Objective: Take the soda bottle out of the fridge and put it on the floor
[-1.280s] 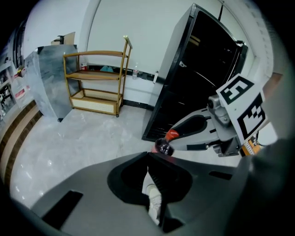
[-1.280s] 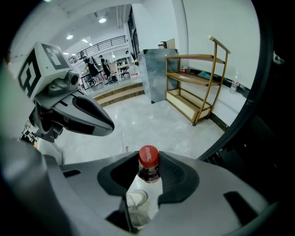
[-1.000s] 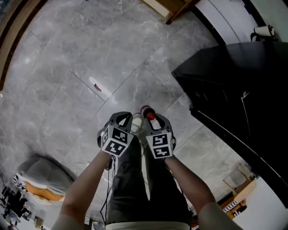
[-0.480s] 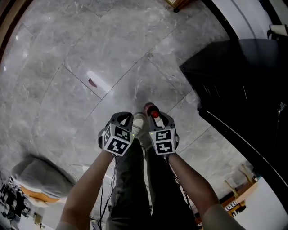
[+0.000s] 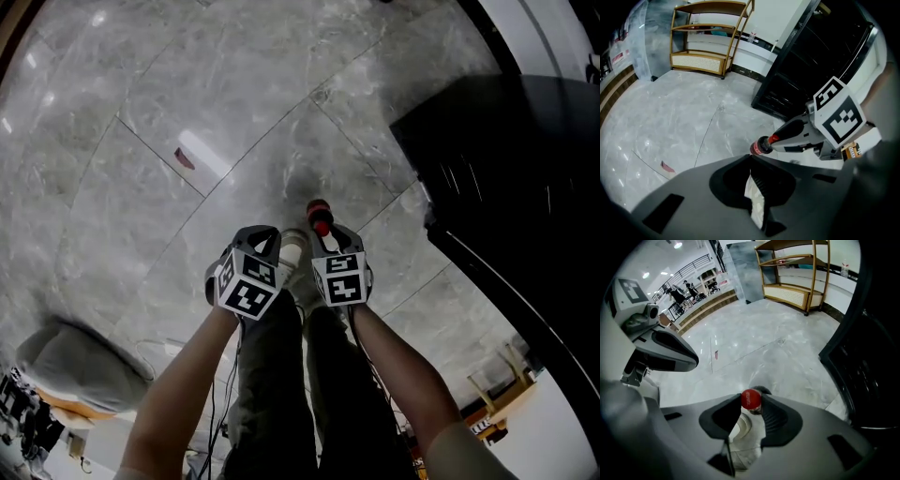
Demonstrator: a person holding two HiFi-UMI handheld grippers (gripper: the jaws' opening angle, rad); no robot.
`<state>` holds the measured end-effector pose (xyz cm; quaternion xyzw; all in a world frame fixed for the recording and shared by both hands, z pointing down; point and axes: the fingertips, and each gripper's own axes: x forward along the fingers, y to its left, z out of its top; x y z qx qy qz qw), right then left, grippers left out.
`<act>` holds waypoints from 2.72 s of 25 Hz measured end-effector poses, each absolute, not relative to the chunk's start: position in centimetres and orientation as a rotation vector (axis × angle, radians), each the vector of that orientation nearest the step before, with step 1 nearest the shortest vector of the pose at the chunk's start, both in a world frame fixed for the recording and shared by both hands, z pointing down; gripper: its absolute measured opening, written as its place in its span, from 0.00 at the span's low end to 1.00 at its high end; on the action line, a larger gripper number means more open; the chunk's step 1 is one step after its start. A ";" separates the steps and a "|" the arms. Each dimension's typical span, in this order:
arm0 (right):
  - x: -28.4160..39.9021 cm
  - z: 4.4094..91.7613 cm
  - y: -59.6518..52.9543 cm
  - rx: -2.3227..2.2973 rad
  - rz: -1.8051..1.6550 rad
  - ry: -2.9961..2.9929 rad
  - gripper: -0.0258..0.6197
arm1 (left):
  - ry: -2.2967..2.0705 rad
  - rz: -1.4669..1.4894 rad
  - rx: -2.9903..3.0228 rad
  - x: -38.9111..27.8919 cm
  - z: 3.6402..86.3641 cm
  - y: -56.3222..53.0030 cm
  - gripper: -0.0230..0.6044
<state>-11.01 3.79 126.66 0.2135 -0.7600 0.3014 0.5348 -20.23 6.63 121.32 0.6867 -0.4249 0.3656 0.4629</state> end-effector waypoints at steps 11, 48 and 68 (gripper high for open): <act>-8.6 130.4 4.8 0.510 0.831 -1.702 0.22 | -1.015 0.918 1.658 -19.8 123.2 7.8 0.05; -8.3 84.7 -7.4 0.804 0.715 -2.118 0.05 | -1.208 1.022 2.040 -20.3 85.0 -7.1 0.05; -2.9 51.4 -11.2 1.124 0.538 -2.366 0.03 | -1.249 0.999 2.411 -13.7 55.1 -12.1 0.05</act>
